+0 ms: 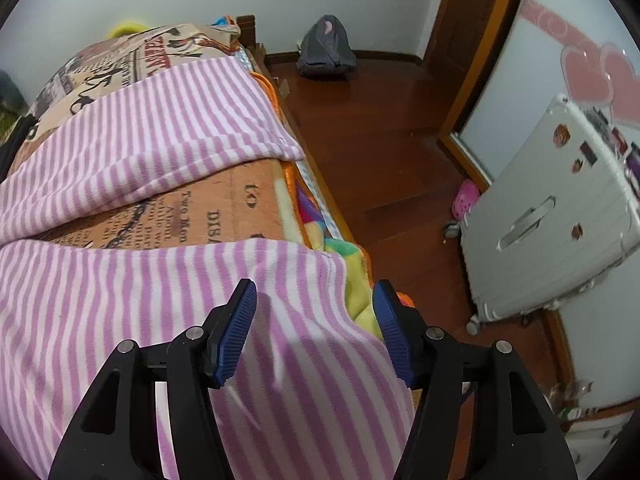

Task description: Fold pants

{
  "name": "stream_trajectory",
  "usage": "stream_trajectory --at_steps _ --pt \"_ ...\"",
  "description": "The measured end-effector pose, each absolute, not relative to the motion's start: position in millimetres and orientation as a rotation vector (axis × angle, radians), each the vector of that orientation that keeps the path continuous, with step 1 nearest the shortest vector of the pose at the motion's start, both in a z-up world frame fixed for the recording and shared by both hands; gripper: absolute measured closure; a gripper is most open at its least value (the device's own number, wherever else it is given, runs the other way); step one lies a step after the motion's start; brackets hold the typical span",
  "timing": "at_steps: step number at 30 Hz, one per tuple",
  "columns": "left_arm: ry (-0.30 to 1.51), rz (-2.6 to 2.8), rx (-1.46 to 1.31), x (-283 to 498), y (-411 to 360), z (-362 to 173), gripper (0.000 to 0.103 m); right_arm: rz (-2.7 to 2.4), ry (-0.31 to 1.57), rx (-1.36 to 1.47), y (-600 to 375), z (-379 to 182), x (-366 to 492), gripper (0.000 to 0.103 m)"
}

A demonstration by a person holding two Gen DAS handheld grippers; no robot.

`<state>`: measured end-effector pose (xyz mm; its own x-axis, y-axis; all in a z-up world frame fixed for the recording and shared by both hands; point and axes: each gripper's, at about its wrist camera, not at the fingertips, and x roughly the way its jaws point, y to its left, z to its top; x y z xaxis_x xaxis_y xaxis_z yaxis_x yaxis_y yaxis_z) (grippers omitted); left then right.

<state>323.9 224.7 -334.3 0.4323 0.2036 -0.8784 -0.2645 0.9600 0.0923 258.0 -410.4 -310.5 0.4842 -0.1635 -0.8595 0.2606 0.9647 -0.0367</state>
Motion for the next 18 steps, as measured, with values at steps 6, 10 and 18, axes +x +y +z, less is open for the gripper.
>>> stream_trajectory --at_steps 6,10,18 --pt "1.081 0.406 -0.041 326.2 242.1 -330.5 0.076 -0.192 1.061 0.142 -405.6 -333.7 277.0 0.063" --pt "1.088 0.425 -0.036 329.6 247.1 -334.2 0.076 -0.193 1.039 0.127 -399.6 -332.5 287.2 0.093" --pt "1.094 0.412 -0.027 330.1 245.6 -331.4 0.070 -0.215 1.051 0.040 -396.0 -331.1 308.5 0.098"
